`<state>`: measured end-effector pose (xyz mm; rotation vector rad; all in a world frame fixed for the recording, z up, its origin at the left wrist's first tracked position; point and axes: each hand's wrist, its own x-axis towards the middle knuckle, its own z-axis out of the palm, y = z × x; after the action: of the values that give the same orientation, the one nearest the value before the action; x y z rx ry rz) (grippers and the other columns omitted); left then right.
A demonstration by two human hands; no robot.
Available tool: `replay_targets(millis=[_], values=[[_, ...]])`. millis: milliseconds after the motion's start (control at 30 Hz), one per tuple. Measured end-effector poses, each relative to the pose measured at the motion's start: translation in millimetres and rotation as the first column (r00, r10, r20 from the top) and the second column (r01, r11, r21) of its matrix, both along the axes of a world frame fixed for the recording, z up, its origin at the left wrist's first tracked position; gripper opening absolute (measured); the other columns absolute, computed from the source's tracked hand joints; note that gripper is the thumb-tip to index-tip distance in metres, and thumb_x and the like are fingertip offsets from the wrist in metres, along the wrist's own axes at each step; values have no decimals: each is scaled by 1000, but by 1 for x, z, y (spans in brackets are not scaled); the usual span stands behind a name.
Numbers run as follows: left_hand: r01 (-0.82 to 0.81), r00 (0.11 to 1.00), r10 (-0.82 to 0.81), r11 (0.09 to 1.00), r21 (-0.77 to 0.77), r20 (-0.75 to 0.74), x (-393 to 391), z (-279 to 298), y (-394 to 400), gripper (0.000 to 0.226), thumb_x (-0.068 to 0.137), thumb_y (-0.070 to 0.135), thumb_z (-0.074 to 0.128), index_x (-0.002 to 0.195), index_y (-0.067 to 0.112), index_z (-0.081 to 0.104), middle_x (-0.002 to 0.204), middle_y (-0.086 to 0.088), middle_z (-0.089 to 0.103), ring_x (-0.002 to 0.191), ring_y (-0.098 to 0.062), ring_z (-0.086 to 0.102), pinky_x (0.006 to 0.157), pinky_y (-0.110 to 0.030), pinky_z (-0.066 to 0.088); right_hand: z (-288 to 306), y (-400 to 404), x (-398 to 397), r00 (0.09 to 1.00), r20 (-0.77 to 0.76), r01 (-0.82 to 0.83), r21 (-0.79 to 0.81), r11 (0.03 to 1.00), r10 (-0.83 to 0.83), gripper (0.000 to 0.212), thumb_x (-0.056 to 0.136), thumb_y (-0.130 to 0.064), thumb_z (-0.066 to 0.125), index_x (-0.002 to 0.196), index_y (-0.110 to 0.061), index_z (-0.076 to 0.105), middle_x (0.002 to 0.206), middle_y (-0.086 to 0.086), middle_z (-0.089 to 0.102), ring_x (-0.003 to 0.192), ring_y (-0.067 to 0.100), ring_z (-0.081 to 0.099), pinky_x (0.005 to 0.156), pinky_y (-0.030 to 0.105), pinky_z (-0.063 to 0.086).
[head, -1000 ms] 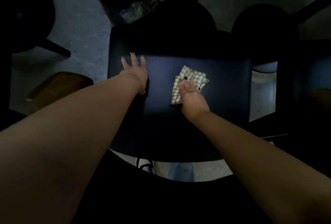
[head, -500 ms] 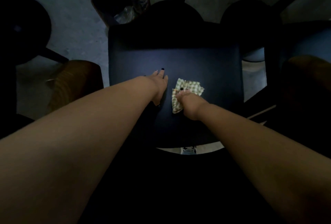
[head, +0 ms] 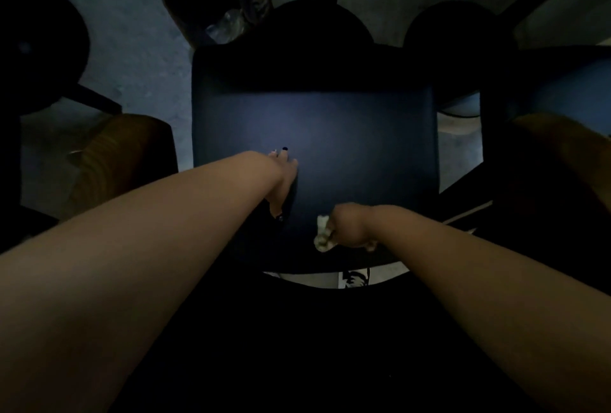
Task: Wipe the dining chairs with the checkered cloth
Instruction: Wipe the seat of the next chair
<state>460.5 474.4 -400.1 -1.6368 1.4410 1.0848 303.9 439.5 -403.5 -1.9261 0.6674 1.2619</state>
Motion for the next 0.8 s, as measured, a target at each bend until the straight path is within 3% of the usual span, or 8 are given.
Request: replay_targets(millis=[167, 200, 267, 333, 467, 567, 667, 800], values=[[-219, 949, 225, 974, 51, -221, -2, 3, -7, 125, 62, 49, 86, 155, 17, 8, 160, -13, 11, 146, -28, 19, 117, -39, 25, 36, -39, -6, 876, 145, 442, 142, 886, -460, 20, 88, -8, 54, 97, -8, 73, 96, 12, 73, 90, 28, 70, 79, 39, 57], [-328, 873, 324, 943, 54, -365, -5, 5, -12, 112, 65, 41, 87, 152, 18, 20, 157, -9, 26, 142, -23, 29, 116, -36, 29, 47, -53, -7, 834, 176, 495, 179, 850, -523, 20, 87, -6, 55, 96, -9, 72, 94, 12, 73, 88, 27, 70, 78, 40, 58], [-614, 553, 524, 782, 108, -648, -9, 10, -12, 79, 69, 12, 85, 136, 25, 45, 135, 2, 56, 124, -7, 52, 105, -24, 41, 63, -75, -1, 820, 255, 484, 171, 858, -513, 26, 81, 1, 53, 97, -10, 71, 93, 11, 74, 87, 25, 71, 76, 40, 58], [-790, 311, 572, 599, 127, -759, -15, 19, -20, 67, 68, -2, 83, 122, 26, 54, 116, 9, 66, 106, 3, 61, 87, -10, 48, 77, -104, 2, 827, 312, 450, 134, 883, -469, 28, 78, 4, 55, 97, -11, 69, 92, 9, 73, 86, 22, 70, 72, 36, 58], [-914, 179, 576, 398, 82, -798, -30, 36, -53, 51, 69, 6, 84, 110, 23, 59, 103, 11, 68, 86, 7, 66, 69, -8, 50, 102, -156, -2, 823, 384, 439, 37, 898, -418, 18, 77, -5, 69, 86, -19, 63, 89, 3, 67, 80, 14, 66, 52, 22, 52], [-954, 51, 612, 264, 143, -790, -40, 46, -78, 39, 75, 14, 80, 110, 19, 64, 103, 3, 72, 88, -5, 69, 70, -17, 54, 106, -179, -17, 713, 488, 556, 44, 830, -504, 24, 74, -8, 73, 89, -23, 61, 93, 2, 67, 85, 14, 65, 62, 23, 53], [-971, 70, 620, 222, 90, -781, -49, 50, -99, 25, 79, 16, 77, 102, 11, 69, 102, -7, 73, 88, -13, 70, 75, -24, 58, 100, -191, -30, 637, 488, 645, 86, 759, -597, 35, 76, -9, 72, 108, -17, 61, 102, 6, 67, 95, 20, 65, 84, 38, 55], [-975, 210, 622, 190, -114, -754, -46, 45, -124, 20, 82, 15, 76, 98, 6, 70, 100, -15, 72, 92, -25, 69, 85, -42, 57, 90, -213, -35, 677, 522, 682, -180, 709, -518, 51, 82, -19, 63, 131, -16, 50, 118, 6, 62, 111, 24, 57, 96, 37, 48]])
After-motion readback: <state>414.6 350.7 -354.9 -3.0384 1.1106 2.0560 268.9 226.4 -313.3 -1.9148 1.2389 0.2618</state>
